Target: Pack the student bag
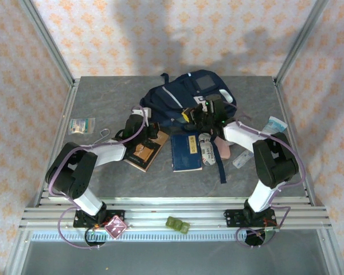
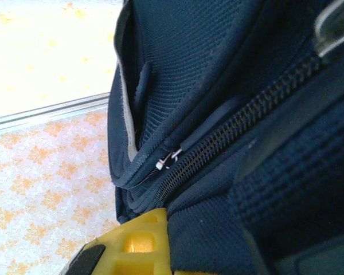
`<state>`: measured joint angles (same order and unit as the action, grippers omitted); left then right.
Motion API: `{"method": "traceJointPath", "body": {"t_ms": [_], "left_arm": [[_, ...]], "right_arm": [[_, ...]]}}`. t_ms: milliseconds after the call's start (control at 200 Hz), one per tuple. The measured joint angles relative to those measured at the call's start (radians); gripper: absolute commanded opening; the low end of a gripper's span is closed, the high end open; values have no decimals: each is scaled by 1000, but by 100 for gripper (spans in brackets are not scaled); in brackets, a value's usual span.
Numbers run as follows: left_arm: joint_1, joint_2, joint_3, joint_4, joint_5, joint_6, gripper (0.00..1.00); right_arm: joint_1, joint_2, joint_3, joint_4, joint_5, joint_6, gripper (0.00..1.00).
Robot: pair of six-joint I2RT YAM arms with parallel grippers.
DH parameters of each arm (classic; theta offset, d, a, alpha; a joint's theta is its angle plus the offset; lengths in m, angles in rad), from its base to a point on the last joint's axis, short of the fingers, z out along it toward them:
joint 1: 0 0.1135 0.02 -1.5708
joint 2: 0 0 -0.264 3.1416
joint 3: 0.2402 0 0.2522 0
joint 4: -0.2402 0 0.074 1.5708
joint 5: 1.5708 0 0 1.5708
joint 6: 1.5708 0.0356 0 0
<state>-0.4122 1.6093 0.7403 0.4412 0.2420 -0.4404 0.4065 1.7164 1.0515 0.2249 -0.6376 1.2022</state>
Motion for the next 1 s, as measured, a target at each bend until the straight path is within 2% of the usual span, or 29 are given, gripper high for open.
{"method": "traceJointPath", "body": {"t_ms": [80, 185, 210, 400, 511, 831, 956, 1001], "left_arm": [[2, -4, 0, -12, 7, 8, 0], [-4, -3, 6, -17, 39, 20, 33], [-9, -3, 11, -21, 42, 19, 38], [-114, 21, 48, -2, 67, 27, 48], [-124, 68, 53, 43, 91, 11, 54], [-79, 140, 84, 153, 180, -51, 56], [-42, 144, 84, 204, 259, -86, 48], [-27, 151, 84, 232, 296, -110, 42]], "right_arm": [[0, -3, -9, 0, -1, -2, 0], [0, -6, -12, 0, -2, -2, 0], [0, -8, -12, 0, -2, -2, 0], [-2, -21, -12, 0, -2, -2, 0], [-2, -22, -12, 0, -2, -2, 0], [12, -23, -9, 0, 2, -2, 0], [13, -32, -9, 0, 6, -2, 0], [13, -37, -9, 1, 8, -2, 0]]}}
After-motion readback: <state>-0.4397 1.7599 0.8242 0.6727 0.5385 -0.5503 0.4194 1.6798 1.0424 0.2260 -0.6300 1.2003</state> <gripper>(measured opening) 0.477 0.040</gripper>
